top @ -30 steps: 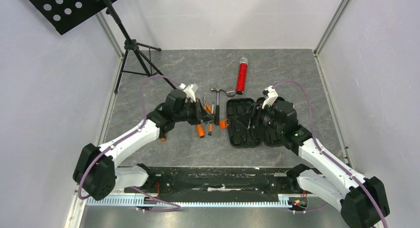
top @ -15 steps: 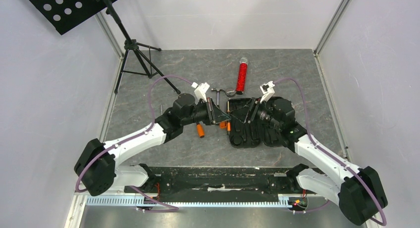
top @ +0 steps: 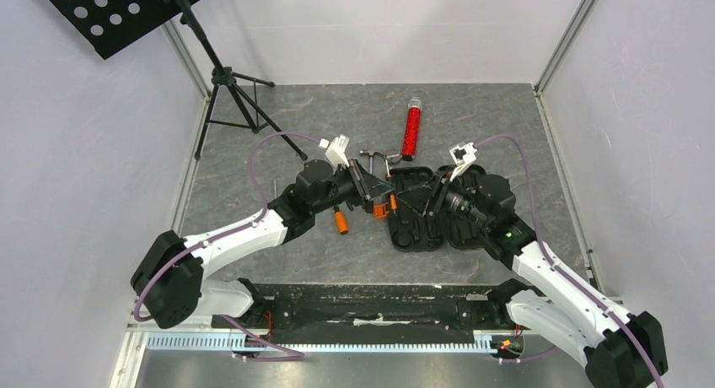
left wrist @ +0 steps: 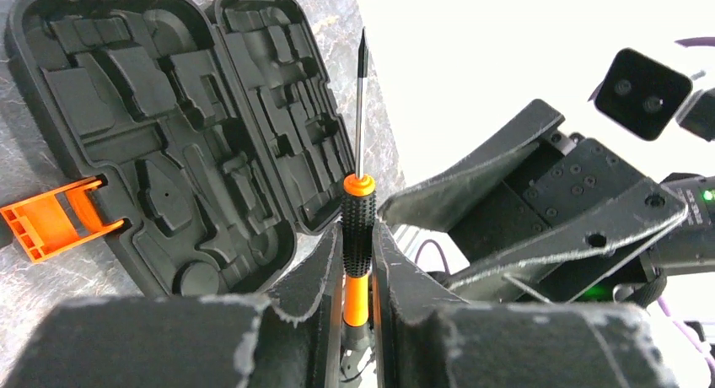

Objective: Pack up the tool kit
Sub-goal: Place the screwdriver in the toolbox.

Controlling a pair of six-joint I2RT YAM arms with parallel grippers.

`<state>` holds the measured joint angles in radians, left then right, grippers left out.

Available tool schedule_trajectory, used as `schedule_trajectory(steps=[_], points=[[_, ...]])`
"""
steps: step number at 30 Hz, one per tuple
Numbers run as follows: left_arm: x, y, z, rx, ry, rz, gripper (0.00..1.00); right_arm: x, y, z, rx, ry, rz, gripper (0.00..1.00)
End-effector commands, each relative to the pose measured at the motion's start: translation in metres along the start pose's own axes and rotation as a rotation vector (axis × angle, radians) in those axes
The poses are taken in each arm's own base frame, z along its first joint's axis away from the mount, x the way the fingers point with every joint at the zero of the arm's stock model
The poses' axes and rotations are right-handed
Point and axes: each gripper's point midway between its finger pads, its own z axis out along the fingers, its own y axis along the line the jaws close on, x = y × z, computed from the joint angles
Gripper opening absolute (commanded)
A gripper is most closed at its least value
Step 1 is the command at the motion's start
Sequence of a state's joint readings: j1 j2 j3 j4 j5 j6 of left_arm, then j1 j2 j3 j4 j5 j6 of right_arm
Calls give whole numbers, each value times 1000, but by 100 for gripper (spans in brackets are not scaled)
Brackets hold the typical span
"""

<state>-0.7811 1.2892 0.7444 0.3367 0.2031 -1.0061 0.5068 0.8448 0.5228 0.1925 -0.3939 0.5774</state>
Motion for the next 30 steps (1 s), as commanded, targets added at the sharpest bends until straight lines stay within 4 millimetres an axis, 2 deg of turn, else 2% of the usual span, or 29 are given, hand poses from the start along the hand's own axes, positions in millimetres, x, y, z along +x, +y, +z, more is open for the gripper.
schedule_trajectory(steps=[1,10,18,20,22,24,26,30], points=[[-12,-14,7,46,-71,-62,2,0,14,2,-74,23,-44,51],[-13,-26,10,62,-82,-71,2,15,11,11,-76,82,-39,39],[-7,-23,15,58,-62,-81,2,16,6,11,-44,108,-82,13],[-7,-23,16,65,-62,-82,2,18,4,10,-40,121,-90,3],[-7,-23,17,65,-62,-82,3,20,2,9,-30,132,-99,0],[-7,-23,18,64,-62,-74,10,21,-4,7,0,141,-119,0],[-6,-21,17,52,-58,-63,23,19,-11,4,45,148,-146,0],[-5,-8,17,-17,-48,-13,49,24,-37,-9,199,212,-204,0]])
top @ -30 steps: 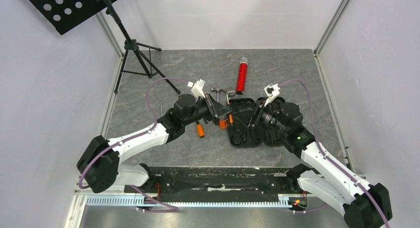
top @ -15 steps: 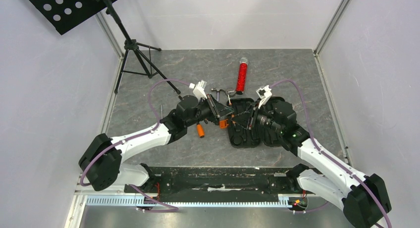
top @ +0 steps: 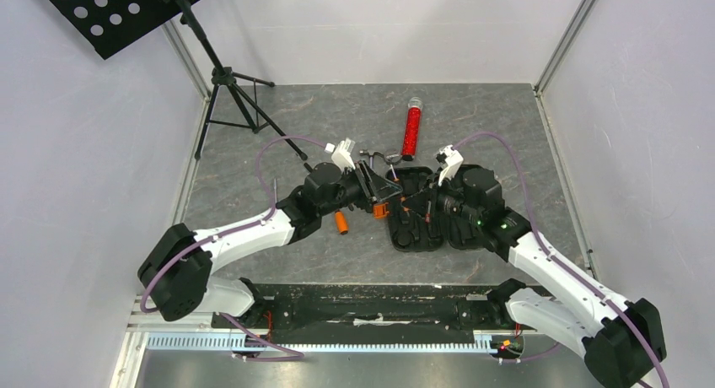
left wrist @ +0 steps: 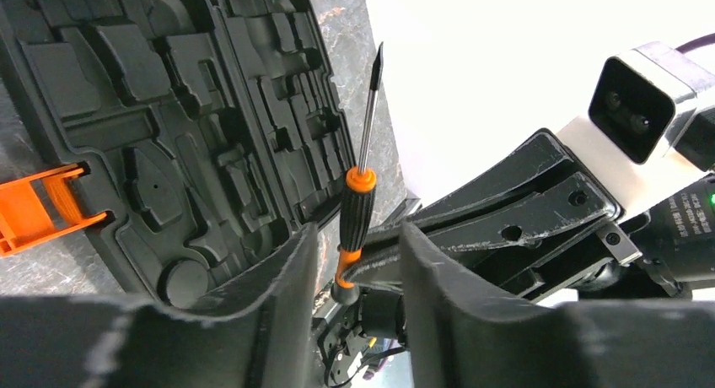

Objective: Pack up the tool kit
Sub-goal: Place the screwdriver in the toolbox.

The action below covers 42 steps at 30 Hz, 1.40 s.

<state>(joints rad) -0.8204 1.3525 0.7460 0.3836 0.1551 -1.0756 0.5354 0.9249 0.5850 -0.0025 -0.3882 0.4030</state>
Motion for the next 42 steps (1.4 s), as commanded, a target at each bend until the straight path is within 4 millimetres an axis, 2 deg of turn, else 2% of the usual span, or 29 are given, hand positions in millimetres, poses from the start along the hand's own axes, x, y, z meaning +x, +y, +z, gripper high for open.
schedule_trajectory(steps=[1,4,6,9,13,16,19,23,28,35,42], points=[[-17,-10,1,-20,-50,75,55,-5,-29,-17,201,55,-111,0],[-25,4,-6,-123,-70,169,68,9,-72,-38,433,159,-164,0],[-34,16,-15,-214,-88,237,69,18,-105,-59,612,232,-185,0],[-41,37,-30,-357,-79,341,69,31,-140,-86,780,298,-173,0],[-50,54,-50,-478,-52,425,68,40,-171,-108,911,321,-133,0],[-63,60,-65,-529,-8,430,68,42,-184,-116,969,351,-133,0],[-86,59,-82,-541,-2,429,68,49,-194,-119,994,389,-116,0],[-130,66,-116,-619,-75,459,68,56,-203,-124,1021,439,-88,0],[-165,81,-148,-731,-176,550,68,66,-214,-136,1058,530,-75,0],[-179,102,-173,-863,-245,635,69,73,-222,-144,1048,585,-54,0],[-182,101,-185,-915,-276,673,68,84,-222,-137,991,622,-16,2]])
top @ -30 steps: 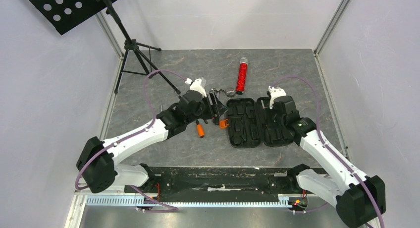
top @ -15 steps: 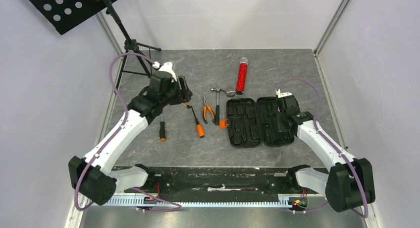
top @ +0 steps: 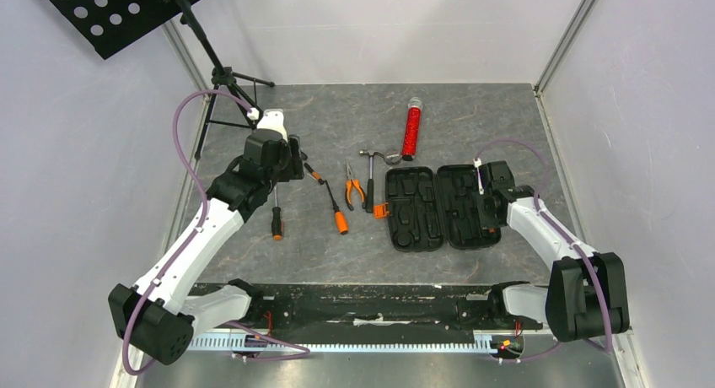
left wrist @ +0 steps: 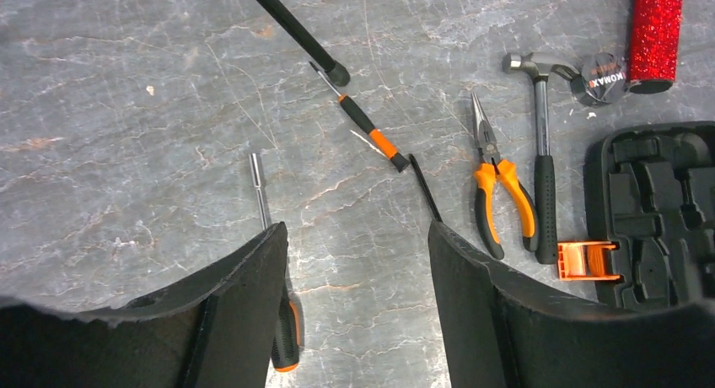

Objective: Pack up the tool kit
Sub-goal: Place the screwdriver in the toolbox.

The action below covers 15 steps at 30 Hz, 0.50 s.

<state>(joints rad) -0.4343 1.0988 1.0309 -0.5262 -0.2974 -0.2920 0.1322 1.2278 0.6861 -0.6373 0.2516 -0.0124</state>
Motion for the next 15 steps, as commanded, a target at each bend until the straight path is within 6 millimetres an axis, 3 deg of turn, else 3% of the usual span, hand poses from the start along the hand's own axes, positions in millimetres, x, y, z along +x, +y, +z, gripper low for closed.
schedule_trajectory(steps=[1,6,9,11,15], points=[[-16,12,-8,-56,-74,48,69,-12,5,-3,-46,-21,-10,3],[-15,12,-8,-59,-73,51,68,-13,5,-6,-51,-21,-4,12],[-15,11,-8,-54,-73,48,68,-14,3,-9,-46,-28,2,35],[-15,10,-7,-52,-71,47,68,-19,1,-13,-42,-44,12,43],[-15,10,-7,-48,-71,43,69,-40,-5,-26,-21,-113,38,47]])
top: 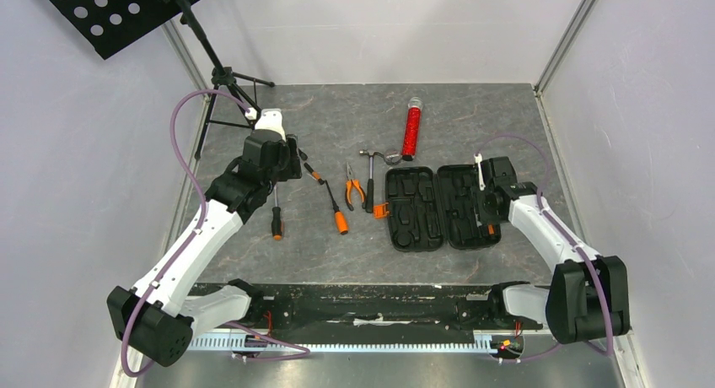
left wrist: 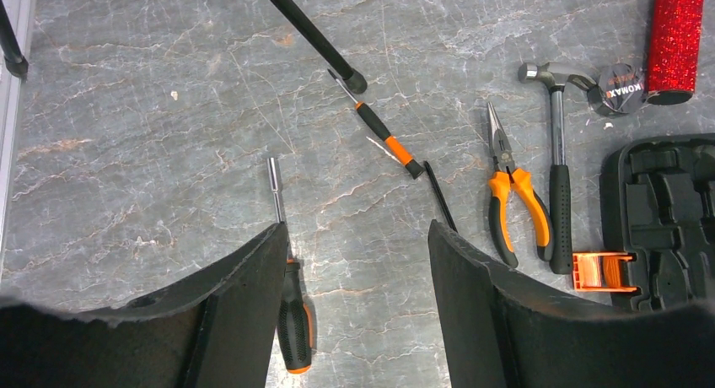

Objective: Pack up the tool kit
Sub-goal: Place the screwdriver in the toolbox.

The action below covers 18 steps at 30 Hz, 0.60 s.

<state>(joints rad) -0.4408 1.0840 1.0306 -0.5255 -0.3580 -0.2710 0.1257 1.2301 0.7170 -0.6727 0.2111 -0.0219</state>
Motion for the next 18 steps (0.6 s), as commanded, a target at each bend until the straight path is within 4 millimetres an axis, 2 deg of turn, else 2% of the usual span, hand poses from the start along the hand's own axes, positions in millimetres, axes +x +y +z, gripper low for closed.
schedule_trajectory(steps=[1,4,10,18], points=[[-9,0,-3,3,-41,23,68,-42,-11,-23,25,-139,51,46],[-9,-1,-3,7,-40,22,68,-49,-13,-22,15,-160,74,41],[-8,-1,-3,11,-40,21,68,-42,-4,-1,-56,-128,107,23],[-8,-2,-3,14,-39,21,68,-34,-9,9,-58,-98,137,16]])
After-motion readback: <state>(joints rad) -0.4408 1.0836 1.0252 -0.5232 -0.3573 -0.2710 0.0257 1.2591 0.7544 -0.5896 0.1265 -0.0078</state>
